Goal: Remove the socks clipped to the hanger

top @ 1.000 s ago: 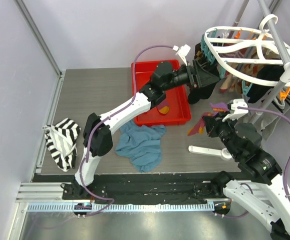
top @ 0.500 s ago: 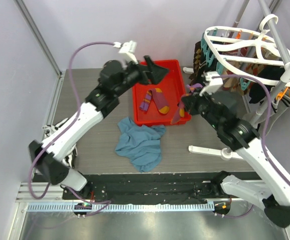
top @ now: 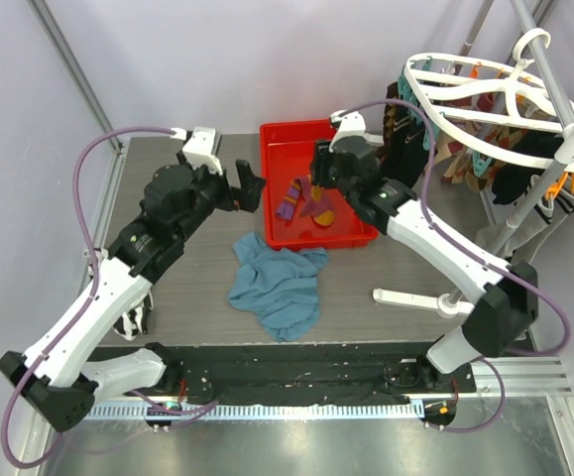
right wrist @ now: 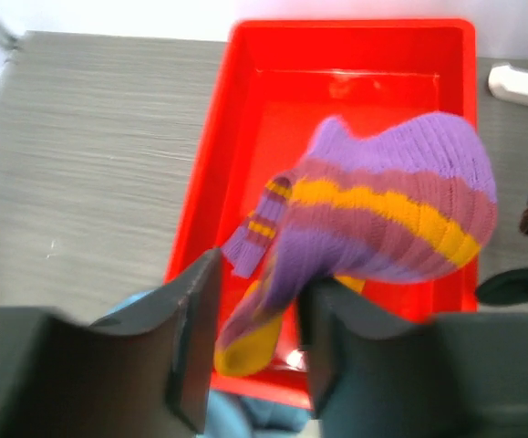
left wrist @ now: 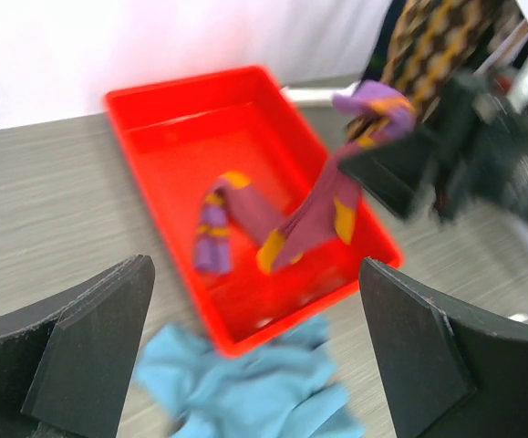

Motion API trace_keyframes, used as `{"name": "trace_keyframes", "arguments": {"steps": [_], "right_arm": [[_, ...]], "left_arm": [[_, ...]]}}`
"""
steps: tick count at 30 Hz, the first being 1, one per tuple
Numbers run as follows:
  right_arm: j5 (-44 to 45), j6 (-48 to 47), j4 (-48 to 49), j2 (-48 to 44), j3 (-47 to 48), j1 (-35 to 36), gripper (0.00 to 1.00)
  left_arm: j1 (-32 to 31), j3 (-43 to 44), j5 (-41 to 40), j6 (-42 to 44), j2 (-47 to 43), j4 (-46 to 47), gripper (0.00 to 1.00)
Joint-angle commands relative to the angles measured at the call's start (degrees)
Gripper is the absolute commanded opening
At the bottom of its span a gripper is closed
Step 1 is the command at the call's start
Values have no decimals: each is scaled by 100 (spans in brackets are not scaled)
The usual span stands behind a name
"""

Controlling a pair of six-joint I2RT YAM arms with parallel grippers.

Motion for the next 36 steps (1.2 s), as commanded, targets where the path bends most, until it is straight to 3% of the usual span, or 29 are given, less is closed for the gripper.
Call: {"name": "trace_keyframes", "arguments": {"steps": [1,6,14,30,36], "right_arm": [[711,-5,-389,562,797,88,61],[1624,400,-1586,916,1501,202,66],[3637,1234,-3415,1153,2442,220,65],[5378,1147,-3864,1197,2654,177,64],[5300,875,-3479,1250,2487,-280,62]], "left_arm": [[-13,-614,-369,557,-642,-136,100],[-13,-1266,-492,513,-1364,348,100],[-13,-1549,-388,399,-1470,331,100],[-13,-1636,-273,399,-1593,401,100],[-13,-1654,-264,390,-1593,401,100]]}}
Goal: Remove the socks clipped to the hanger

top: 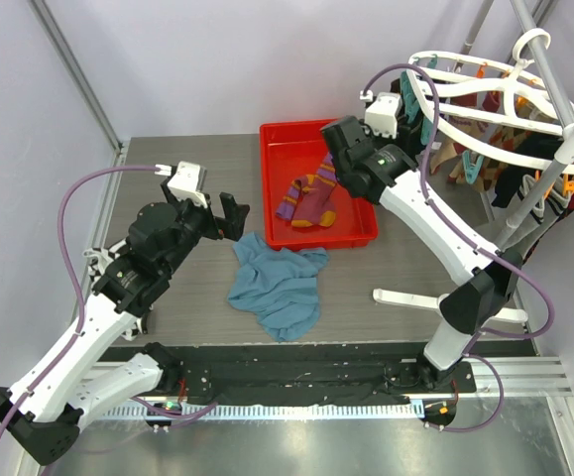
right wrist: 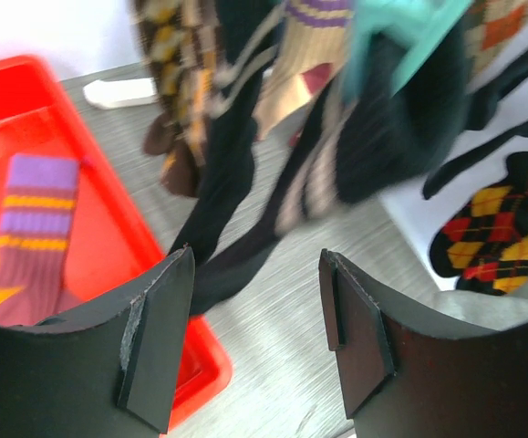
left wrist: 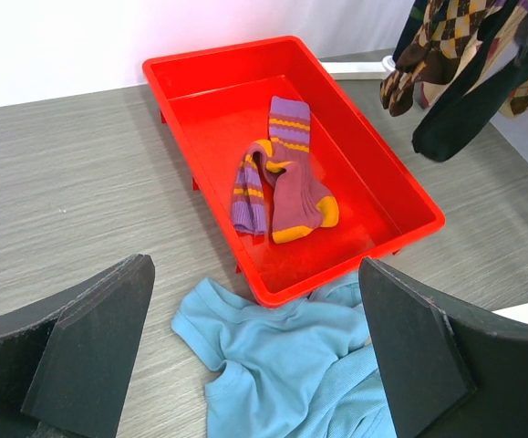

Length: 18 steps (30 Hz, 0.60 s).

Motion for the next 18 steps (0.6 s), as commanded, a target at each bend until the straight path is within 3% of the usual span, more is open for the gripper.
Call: {"name": "trace_keyframes", "arguments": {"steps": [1,2,5,6,9,12,18], "right_arm": [[282,-259,622,30,-79,-307,61],[255,-425,755,30,-123,-333,59],[272,-489,888,48,-185,-325,39],[263,-489,888,5,-211,-325,26],[176,-585,993,-136,-422,-325,10],[-123,-743,1213,-426,-694,-325,1],[-1113,-1147,1503,-1286,-1283,-333,1]], "left_arm": [[-13,-19,70,7,-59,320,100],[-13,-28,62,-1,-58,329,100],[-13,-10,44,7,-32,312,100],[-13,-19,35,7,-49,312,100],[-22,-28,9,34,-50,329,100],[-13,-28,26,25,-15,329,100],[-22,25,184,-19,108,294,100]]}}
